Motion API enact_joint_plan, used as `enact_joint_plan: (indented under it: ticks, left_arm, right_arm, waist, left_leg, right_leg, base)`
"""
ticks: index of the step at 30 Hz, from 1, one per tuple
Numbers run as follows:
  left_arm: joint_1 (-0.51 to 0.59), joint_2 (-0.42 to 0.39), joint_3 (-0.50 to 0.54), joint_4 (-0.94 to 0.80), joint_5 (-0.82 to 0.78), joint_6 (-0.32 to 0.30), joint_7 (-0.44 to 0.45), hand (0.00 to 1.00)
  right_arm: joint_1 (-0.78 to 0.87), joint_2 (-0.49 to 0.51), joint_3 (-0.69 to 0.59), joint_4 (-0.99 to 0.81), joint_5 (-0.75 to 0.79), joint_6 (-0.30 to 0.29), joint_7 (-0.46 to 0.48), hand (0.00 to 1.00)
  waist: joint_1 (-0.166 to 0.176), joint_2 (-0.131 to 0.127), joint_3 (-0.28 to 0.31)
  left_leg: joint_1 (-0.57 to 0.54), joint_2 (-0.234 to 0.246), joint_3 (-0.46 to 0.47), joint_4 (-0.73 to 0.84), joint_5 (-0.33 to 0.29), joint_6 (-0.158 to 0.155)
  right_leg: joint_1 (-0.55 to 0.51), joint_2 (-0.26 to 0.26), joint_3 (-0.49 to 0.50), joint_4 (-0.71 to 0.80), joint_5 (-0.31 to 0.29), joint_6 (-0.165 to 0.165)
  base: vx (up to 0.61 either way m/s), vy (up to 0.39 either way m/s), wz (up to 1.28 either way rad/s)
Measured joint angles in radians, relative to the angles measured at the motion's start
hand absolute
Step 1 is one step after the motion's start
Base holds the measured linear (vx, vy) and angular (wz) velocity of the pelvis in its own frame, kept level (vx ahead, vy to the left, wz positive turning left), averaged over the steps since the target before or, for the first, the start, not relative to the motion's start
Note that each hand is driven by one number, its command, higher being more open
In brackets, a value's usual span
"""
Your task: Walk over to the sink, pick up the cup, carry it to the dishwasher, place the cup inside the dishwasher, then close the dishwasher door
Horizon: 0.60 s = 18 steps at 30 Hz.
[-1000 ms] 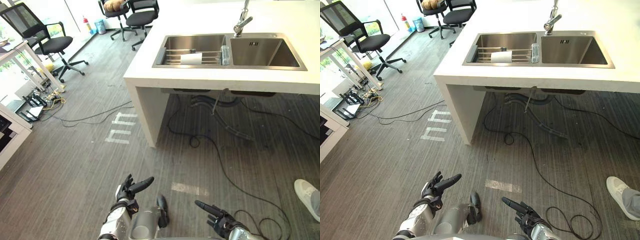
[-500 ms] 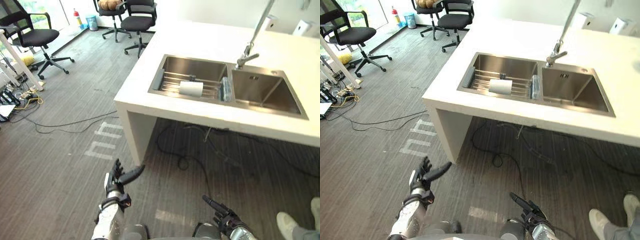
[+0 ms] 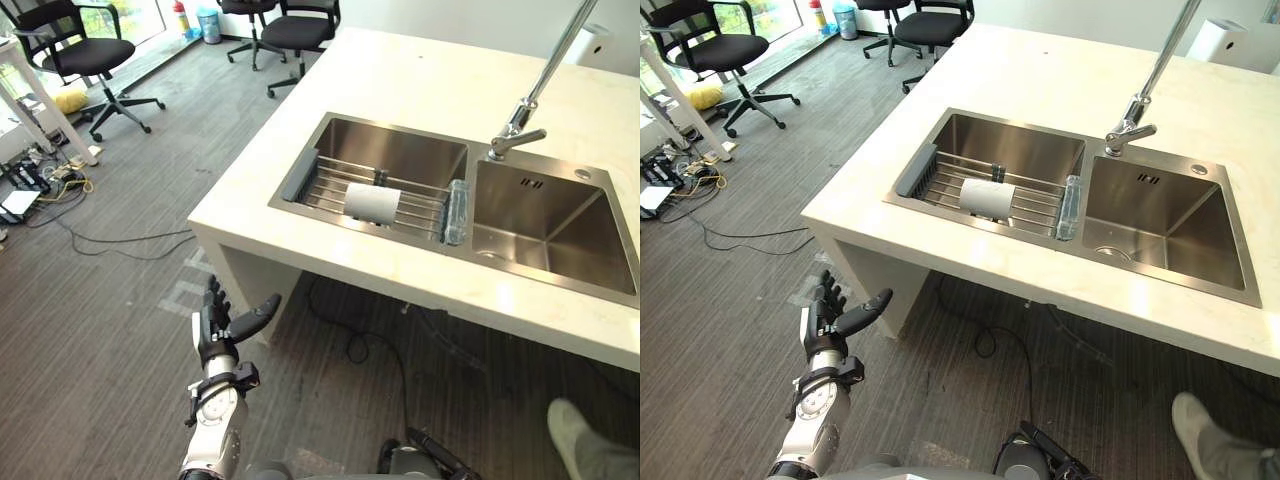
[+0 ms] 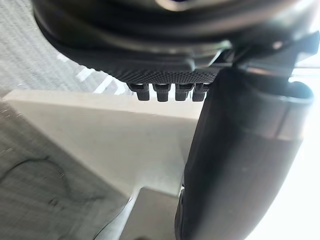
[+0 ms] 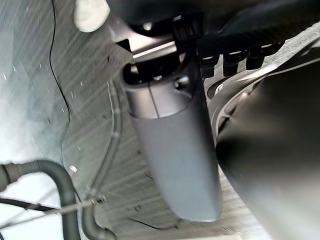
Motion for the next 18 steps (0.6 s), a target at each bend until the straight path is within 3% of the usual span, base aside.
enact_joint_plan:
  ticks: [1,2,3,4,5,6,7,8,10,12,14,18]
  left_arm:
    - [0.004,-0.008,0.012,-0.06,0.004,-0.01,0.007,1.0]
    - [0.006,-0.005,0.013,-0.124,0.004,-0.016,0.008,1.0]
    - [0.008,-0.004,0.009,-0.221,0.005,-0.027,-0.007,1.0]
    - [0.009,-0.004,0.009,-0.268,0.005,-0.037,-0.019,1.0]
    - [0.009,0.005,0.012,-0.36,0.006,-0.071,-0.036,1.0]
    - [0.009,0.009,0.015,-0.404,0.007,-0.085,-0.043,1.0]
    - [0.009,0.007,0.032,-0.484,0.006,-0.111,-0.061,1.0]
    - [-0.002,0.016,0.062,-0.528,0.004,-0.132,-0.079,1.0]
    - [-0.047,0.036,0.095,-0.562,0.004,-0.134,-0.084,1.0]
    - [-0.054,0.034,0.124,-0.586,0.002,-0.133,-0.084,1.0]
    - [-0.053,0.035,0.12,-0.608,-0.02,-0.131,-0.09,1.0]
    - [-0.104,0.063,-0.014,-0.705,-0.081,-0.111,-0.187,1.0]
  right_arm:
    - [0.006,-0.007,-0.001,0.001,0.004,0.005,0.001,1.0]
    - [0.012,-0.013,-0.002,0.0,0.003,0.011,0.002,1.0]
    - [0.02,-0.021,-0.001,0.002,0.0,0.024,0.002,1.0]
    - [0.026,-0.029,-0.001,0.007,-0.006,0.027,0.002,1.0]
    - [0.025,-0.044,-0.001,0.033,-0.008,0.03,0.002,1.0]
    - [0.025,-0.049,-0.002,0.039,-0.008,0.031,0.002,1.0]
    - [0.035,-0.064,-0.008,0.042,-0.006,0.033,0.006,1.0]
    - [0.03,-0.061,-0.024,0.044,-0.006,0.02,-0.001,1.0]
    - [0.027,-0.043,-0.028,0.035,-0.006,0.005,-0.007,1.0]
    - [0.02,-0.04,-0.026,0.037,-0.005,0.001,-0.013,1.0]
    - [0.028,-0.038,0.002,0.04,-0.001,-0.002,-0.015,1.0]
    - [0.048,-0.029,0.018,0.035,0.013,-0.004,-0.024,1.0]
  waist:
    - [-0.001,0.008,0.008]
    - [0.003,-0.005,0.022]
    - [0.02,-0.007,0.034]
    - [0.022,-0.006,0.036]
    - [0.029,-0.003,0.037]
    - [0.038,0.006,0.038]
    - [0.057,0.058,0.034]
    - [0.052,0.082,0.03]
    - [0.05,0.052,0.033]
    - [0.051,0.049,0.032]
    - [0.042,0.037,0.02]
    - [-0.007,0.04,-0.038]
  left_leg:
    - [-0.043,0.009,-0.006,0.1,0.038,-0.002]
    - [-0.085,0.007,-0.007,0.184,0.035,-0.013]
    - [-0.108,-0.044,-0.007,0.157,-0.066,-0.043]
    - [-0.129,-0.072,-0.013,0.12,-0.077,-0.047]
    - [-0.168,-0.134,-0.016,-0.004,-0.054,-0.067]
    - [-0.173,-0.153,-0.015,-0.083,-0.016,-0.077]
    - [-0.171,-0.151,-0.017,-0.217,0.232,-0.091]
    - [-0.15,-0.133,0.006,-0.203,0.195,-0.038]
    - [-0.147,-0.16,0.016,-0.214,0.186,-0.041]
    - [-0.129,-0.163,0.043,-0.254,0.18,-0.033]
    - [-0.062,-0.179,0.059,-0.367,0.199,-0.045]
    - [0.025,-0.17,0.052,-0.594,0.328,-0.07]
  right_leg:
    - [0.047,0.003,-0.01,-0.035,0.006,-0.008]
    - [0.096,-0.01,-0.022,-0.068,0.006,-0.007]
    - [0.157,-0.03,-0.027,-0.108,0.005,-0.007]
    - [0.177,-0.036,-0.026,-0.128,0.005,-0.006]
    - [0.199,-0.05,-0.025,-0.149,0.003,0.0]
    - [0.205,-0.051,-0.02,-0.151,-0.001,0.01]
    - [0.216,-0.012,0.004,-0.137,-0.017,0.047]
    - [0.23,0.001,0.03,-0.109,-0.044,0.064]
    - [0.206,-0.025,0.091,-0.083,-0.067,0.068]
    - [0.188,-0.031,0.117,-0.083,-0.074,0.07]
    - [0.196,-0.041,0.134,-0.1,-0.075,0.07]
    - [0.202,-0.002,0.117,-0.157,-0.062,0.061]
  base:
    - [0.18,-0.062,0.5]
    - [0.18,0.005,0.54]
    - [0.16,0.032,0.43]
    - [0.2,0.062,0.35]
    - [0.15,0.053,0.11]
    - [0.19,0.094,-0.22]
    - [0.21,0.149,-0.48]
    - [0.21,0.148,-0.39]
    - [0.2,0.099,-0.16]
    - [0.11,0.016,-0.33]
    - [0.07,-0.034,-0.31]
    - [0.12,-0.111,-0.02]
